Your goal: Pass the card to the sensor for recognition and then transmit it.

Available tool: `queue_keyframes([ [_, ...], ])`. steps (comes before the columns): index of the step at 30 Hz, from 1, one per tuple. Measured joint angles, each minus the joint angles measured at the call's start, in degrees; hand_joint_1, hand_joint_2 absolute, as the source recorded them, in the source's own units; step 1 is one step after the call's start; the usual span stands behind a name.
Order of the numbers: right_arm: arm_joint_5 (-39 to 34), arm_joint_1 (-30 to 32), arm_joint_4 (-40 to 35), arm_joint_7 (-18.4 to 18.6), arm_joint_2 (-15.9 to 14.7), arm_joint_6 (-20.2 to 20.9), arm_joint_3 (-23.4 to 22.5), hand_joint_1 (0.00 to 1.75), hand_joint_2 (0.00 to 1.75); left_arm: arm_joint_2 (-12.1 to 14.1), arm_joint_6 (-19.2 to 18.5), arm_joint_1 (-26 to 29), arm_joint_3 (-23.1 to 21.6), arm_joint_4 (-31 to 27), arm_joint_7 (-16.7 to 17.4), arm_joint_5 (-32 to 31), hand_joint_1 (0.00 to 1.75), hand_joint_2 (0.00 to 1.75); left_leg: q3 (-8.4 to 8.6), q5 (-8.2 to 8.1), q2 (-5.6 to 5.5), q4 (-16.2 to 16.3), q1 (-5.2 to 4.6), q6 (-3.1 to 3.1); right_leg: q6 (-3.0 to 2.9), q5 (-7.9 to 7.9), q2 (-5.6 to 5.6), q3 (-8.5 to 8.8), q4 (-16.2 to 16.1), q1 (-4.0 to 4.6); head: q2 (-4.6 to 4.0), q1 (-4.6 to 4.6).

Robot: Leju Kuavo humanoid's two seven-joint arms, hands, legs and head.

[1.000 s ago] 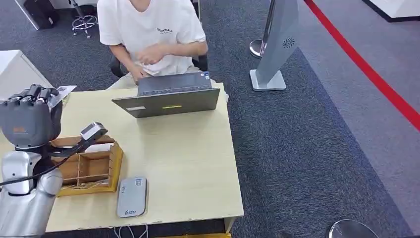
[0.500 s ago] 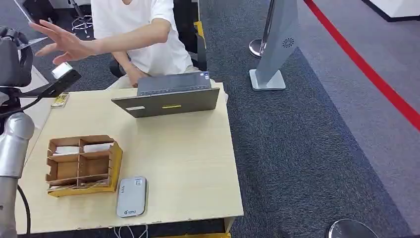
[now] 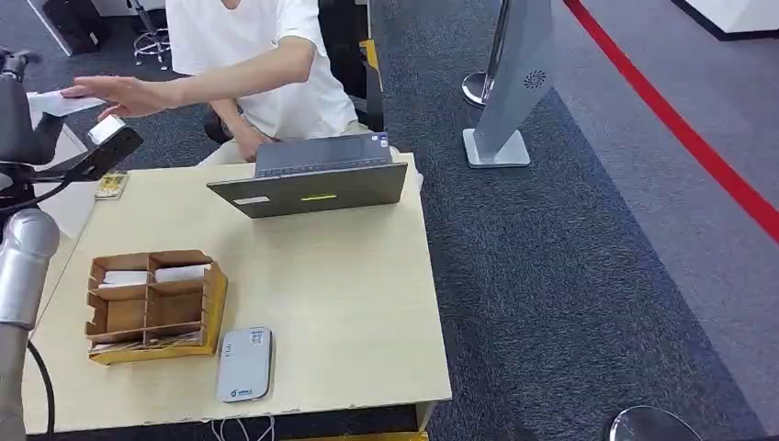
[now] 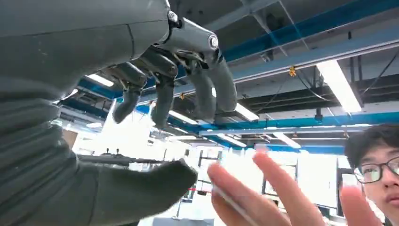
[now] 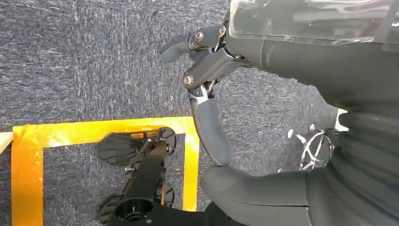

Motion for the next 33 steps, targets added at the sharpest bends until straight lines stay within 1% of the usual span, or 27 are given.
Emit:
queue_keyframes([
  [10,-0.5,0.1,0.0,-0.3,0.0,-0.1,0.0,0.0,1.75,0.0,-0.1,2.0,0.0,-0.6,0.0,0.3,0.0,1.75,0.0,0.0,0.0,0.0,0.0,0.0,0.0,0.0,0.02,-0.01,0.0,0.0,0.0,0.02],
  [16,-1.1,0.3,0.0,-0.6,0.0,-0.2,0.0,0.0,1.75,0.1,-0.4,5.3,-0.3,-4.2,0.5,1.2,0.0,1.75,0.0,0.0,0.0,0.0,0.0,0.0,0.0,0.0,0.01,-0.01,0.0,0.0,0.0,0.0],
  [18,-1.7,0.5,0.0,-0.8,0.0,-0.2,0.0,0.0,1.75,0.3,-0.5,7.3,-0.3,-6.6,0.5,2.0,0.0,1.75,0.01,-0.01,0.05,0.0,-0.01,0.0,0.0,0.0,0.04,0.0,0.0,-0.01,0.0,0.0],
  [19,-2.1,0.6,0.0,-1.1,0.0,-0.3,0.0,0.0,1.75,0.4,-0.5,8.9,-0.3,-8.2,0.5,2.8,0.0,1.75,0.01,-0.01,0.09,0.0,-0.02,0.0,0.0,0.0,0.07,0.0,0.0,-0.01,0.0,0.02],
  [21,-3.0,1.1,0.0,-1.6,0.0,-0.5,-0.3,0.0,1.75,0.6,0.1,14.3,-0.3,-13.8,0.1,4.9,0.0,1.75,0.05,-0.07,0.14,0.0,-0.07,-0.03,0.01,-0.04,0.15,0.0,0.0,-0.07,0.0,-0.02],
  [23,-4.0,1.9,0.0,-2.2,0.0,-0.8,-0.8,0.0,1.75,0.7,1.3,21.4,-0.3,-19.8,-0.6,5.6,0.0,1.75,0.05,-0.14,0.18,-0.1,-0.07,-0.01,0.06,-0.11,0.19,0.0,0.0,-0.07,0.02,0.04],
  [27,-5.9,2.8,0.0,-2.9,0.0,-1.1,-2.4,0.0,1.75,0.3,3.8,37.2,-0.3,-31.2,-3.3,4.7,0.0,1.75,0.08,-0.36,0.36,-0.1,-0.09,0.01,0.05,-0.27,0.38,-0.06,0.0,-0.09,0.0,0.0],
  [30,-6.8,3.2,0.0,-3.1,0.0,-1.2,-3.5,0.0,1.75,-0.4,3.9,46.3,-0.3,-37.1,-4.6,3.7,0.0,1.75,0.06,-0.42,0.36,-0.1,-0.09,0.09,0.14,-0.34,0.35,-0.06,-0.1,-0.1,0.02,0.07],
  [33,-7.7,3.2,0.0,-3.3,0.0,-1.3,-4.6,0.0,1.75,-0.9,3.8,52.3,-0.4,-41.2,-5.0,2.6,0.0,1.75,0.05,-0.43,0.34,-0.1,-0.08,0.1,0.15,-0.35,0.32,-0.06,-0.1,-0.09,0.0,0.02],
])
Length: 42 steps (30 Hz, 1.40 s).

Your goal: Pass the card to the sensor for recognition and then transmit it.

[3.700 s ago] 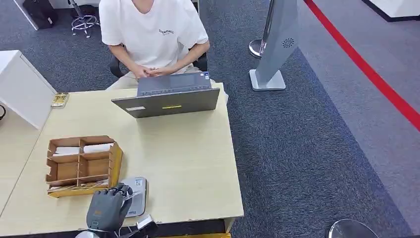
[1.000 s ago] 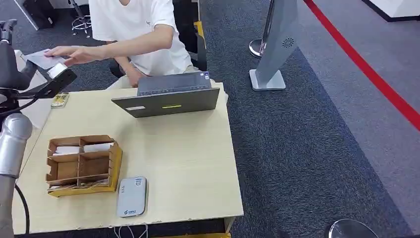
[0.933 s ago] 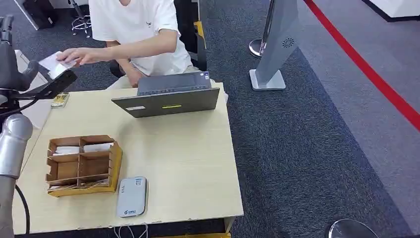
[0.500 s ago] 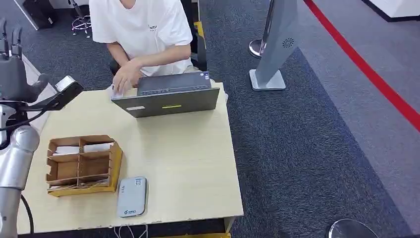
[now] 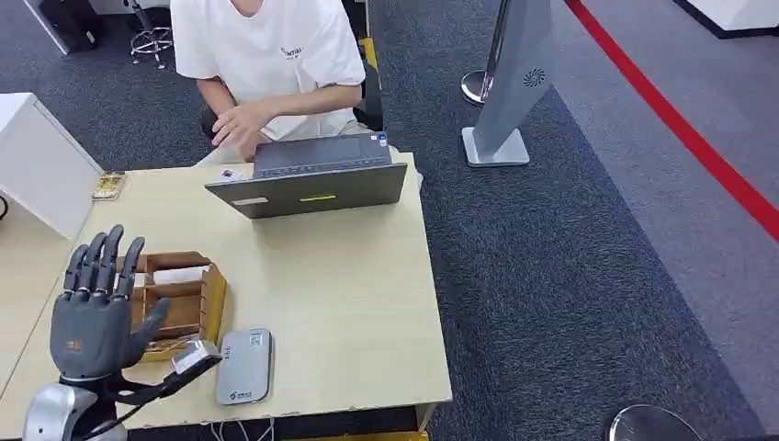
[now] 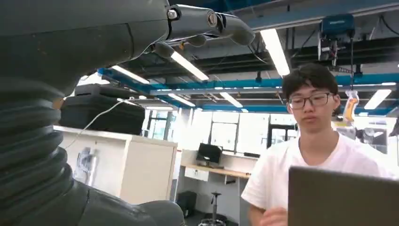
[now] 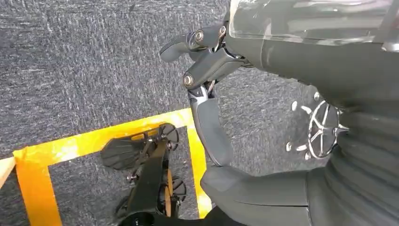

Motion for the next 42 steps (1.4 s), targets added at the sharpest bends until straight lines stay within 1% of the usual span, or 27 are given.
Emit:
queue_keyframes([
  [5,-0.6,0.0,0.0,-0.2,0.0,-0.2,-1.2,0.0,1.75,-0.5,-1.4,4.9,-0.5,-3.5,0.0,-0.8,0.0,1.75,0.02,0.01,-0.04,0.0,0.01,0.0,0.0,0.0,-0.05,0.04,0.0,0.01,0.0,0.02],
  [10,-0.7,0.0,0.0,-0.2,0.0,-0.5,-1.8,0.0,1.75,-0.9,-2.2,6.8,-0.8,-4.3,0.2,-0.9,0.0,1.75,0.03,0.02,-0.06,0.0,0.02,-0.01,-0.01,0.01,-0.06,0.06,0.0,0.01,0.0,0.02],
  [16,-0.8,0.0,0.0,0.0,0.0,-0.7,-2.4,0.0,1.75,-1.7,-5.7,7.5,-0.8,-4.2,3.4,-0.4,0.0,1.75,0.02,0.02,-0.08,0.0,0.01,-0.01,-0.01,0.01,-0.1,0.07,0.0,0.01,0.0,0.02],
  [18,-0.8,0.0,0.0,0.3,0.0,-0.7,-2.5,0.0,1.75,-1.9,-7.7,7.5,-0.8,-3.9,5.3,-0.6,0.0,1.75,0.02,0.02,-0.08,0.0,0.01,-0.01,-0.01,0.01,-0.11,0.07,0.0,0.01,0.02,0.02],
  [20,-0.8,0.0,0.0,0.4,0.0,-0.7,-2.6,0.0,1.75,-2.1,-8.8,7.6,-0.8,-3.5,6.2,-0.6,0.0,1.75,0.02,0.02,-0.08,0.0,0.01,-0.01,-0.01,0.01,-0.11,0.07,0.0,0.01,0.0,0.02],
  [25,-0.8,0.0,0.0,0.4,0.0,-0.7,-2.8,0.0,1.75,-2.3,-9.3,7.7,-0.8,-2.9,6.7,-0.6,0.0,1.75,0.02,0.02,-0.08,0.0,0.01,-0.01,-0.01,0.01,-0.11,0.07,0.0,0.01,0.0,0.02],
  [28,-0.7,0.0,0.0,0.5,0.0,-0.8,-2.9,0.0,1.75,-2.4,-11.0,7.7,-0.8,-2.4,8.0,-1.2,0.0,1.75,0.03,0.02,-0.08,0.0,0.01,-0.01,-0.01,0.01,-0.11,0.07,0.0,0.01,0.0,0.0],
  [30,-0.7,0.0,0.0,0.6,0.0,-0.8,-2.9,0.0,1.75,-2.5,-11.4,7.7,-0.8,-2.1,8.5,-1.4,0.0,1.75,0.03,0.02,-0.08,0.0,0.01,-0.01,-0.01,0.01,-0.11,0.07,0.0,0.01,0.0,0.02],
  [42,-0.5,0.0,0.0,0.6,0.0,-0.7,-2.9,0.0,1.75,-2.7,-12.0,7.7,-0.8,-0.8,8.9,-1.5,0.0,1.75,0.03,0.02,-0.08,0.0,0.01,-0.01,-0.01,0.01,-0.11,0.07,0.0,0.01,0.0,0.02],
])
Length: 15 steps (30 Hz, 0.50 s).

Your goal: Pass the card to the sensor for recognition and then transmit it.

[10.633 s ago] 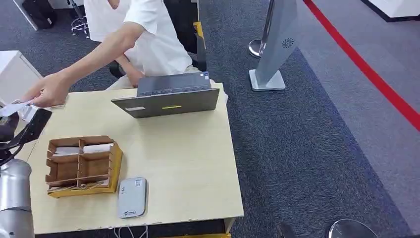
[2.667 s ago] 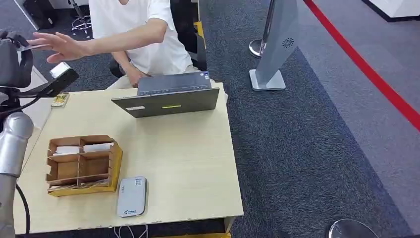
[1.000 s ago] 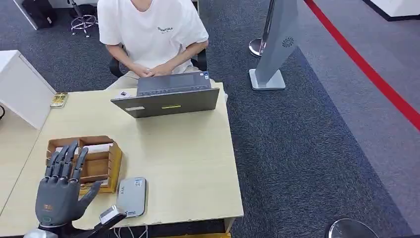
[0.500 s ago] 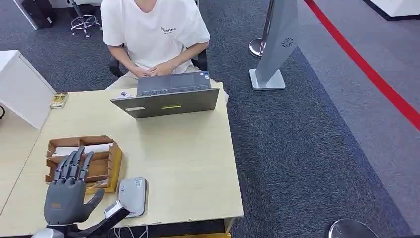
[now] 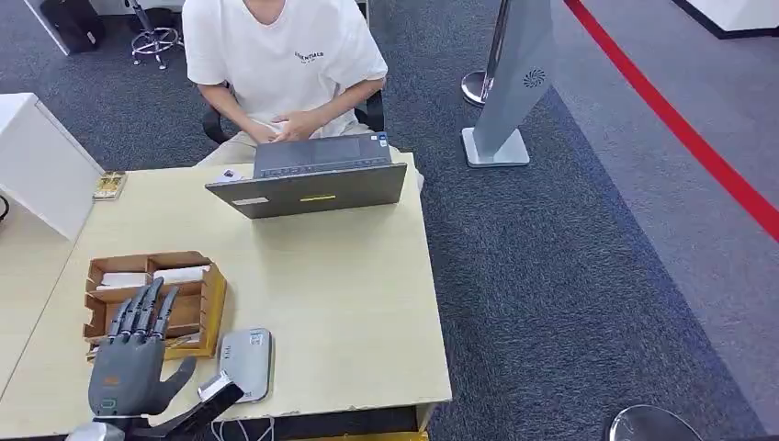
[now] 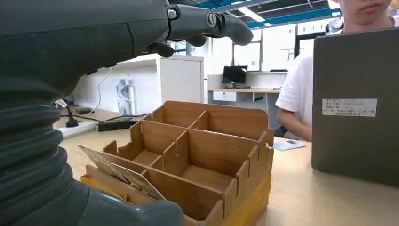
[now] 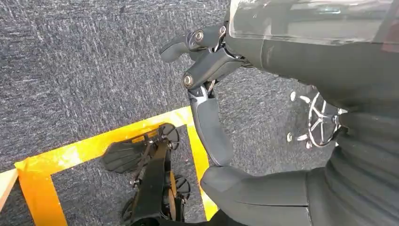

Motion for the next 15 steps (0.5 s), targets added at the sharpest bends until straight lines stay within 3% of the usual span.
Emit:
queue_keyframes([
  [15,0.2,0.2,0.0,0.3,0.0,-0.1,-0.4,0.0,1.75,0.2,2.9,2.4,0.5,0.5,3.9,-1.7,0.0,1.75,-0.01,0.0,-0.03,0.0,0.0,0.0,0.0,-0.01,-0.04,0.01,0.0,0.0,0.0,0.0],
])
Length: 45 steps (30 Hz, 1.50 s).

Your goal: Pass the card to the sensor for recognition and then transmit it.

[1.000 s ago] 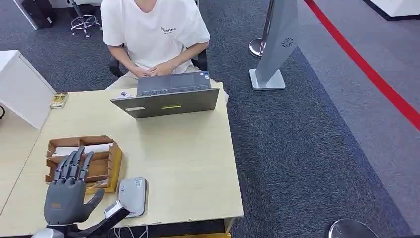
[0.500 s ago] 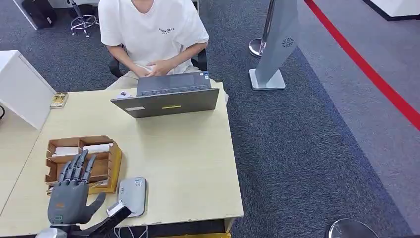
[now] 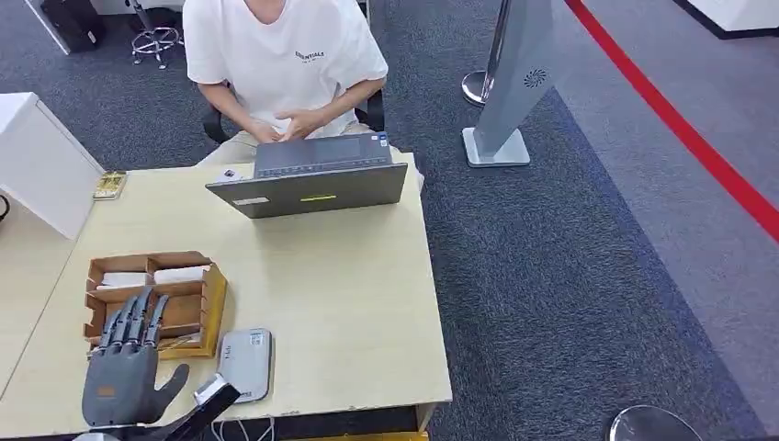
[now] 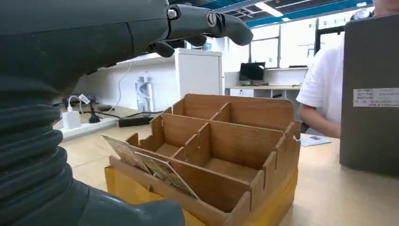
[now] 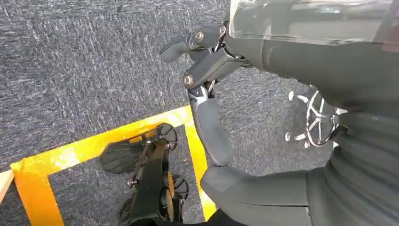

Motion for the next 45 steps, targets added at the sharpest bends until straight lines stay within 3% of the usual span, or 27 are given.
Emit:
queue_keyframes([
  [17,0.5,0.0,0.0,0.0,0.0,0.0,-0.5,0.0,1.75,-0.1,0.5,1.6,1.5,0.0,0.2,0.2,0.0,1.75,0.0,0.0,-0.02,0.0,0.0,0.0,0.0,0.0,-0.04,0.02,0.0,0.0,0.0,0.0],
  [23,1.4,0.0,0.0,0.0,0.0,0.1,-0.5,0.0,1.75,-1.3,5.5,1.2,2.6,0.4,-0.1,-3.5,0.0,1.75,0.0,0.0,-0.02,0.0,0.0,0.0,0.0,0.0,-0.04,0.02,0.0,0.0,0.0,-0.02],
  [45,2.1,0.0,0.0,0.3,0.0,0.1,-0.5,0.0,1.75,-3.5,7.1,-0.5,3.6,4.6,-0.1,-4.2,0.0,1.75,0.01,0.0,-0.02,0.0,0.0,0.0,0.0,0.0,-0.03,0.02,0.0,0.0,0.0,0.0],
])
